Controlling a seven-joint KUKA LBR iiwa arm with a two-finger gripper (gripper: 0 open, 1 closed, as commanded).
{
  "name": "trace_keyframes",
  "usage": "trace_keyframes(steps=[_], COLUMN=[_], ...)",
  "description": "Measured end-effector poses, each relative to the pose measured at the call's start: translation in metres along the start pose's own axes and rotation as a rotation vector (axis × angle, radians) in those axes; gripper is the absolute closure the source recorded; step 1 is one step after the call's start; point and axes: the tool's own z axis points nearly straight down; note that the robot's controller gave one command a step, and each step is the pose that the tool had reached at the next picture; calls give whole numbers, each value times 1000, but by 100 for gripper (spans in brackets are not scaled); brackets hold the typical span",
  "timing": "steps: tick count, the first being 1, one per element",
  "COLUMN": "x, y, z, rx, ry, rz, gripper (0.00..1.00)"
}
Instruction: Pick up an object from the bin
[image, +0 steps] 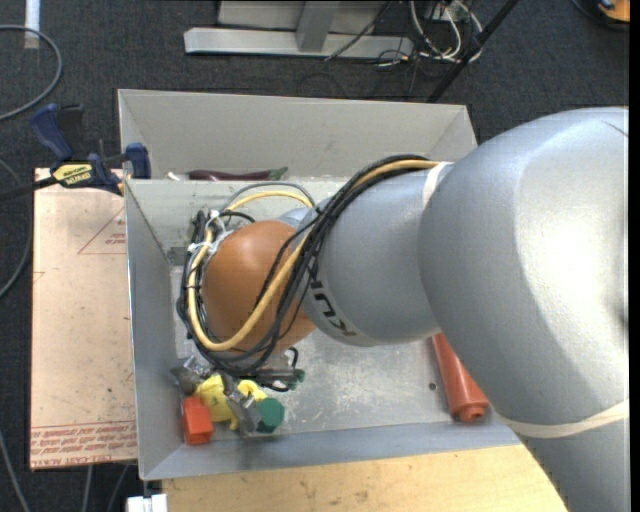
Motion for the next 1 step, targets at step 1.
trace_keyframes(steps=[1], x=[0], y=[0], z=[0], rx=[-1], ry=[0], rz=[1], gripper=[100])
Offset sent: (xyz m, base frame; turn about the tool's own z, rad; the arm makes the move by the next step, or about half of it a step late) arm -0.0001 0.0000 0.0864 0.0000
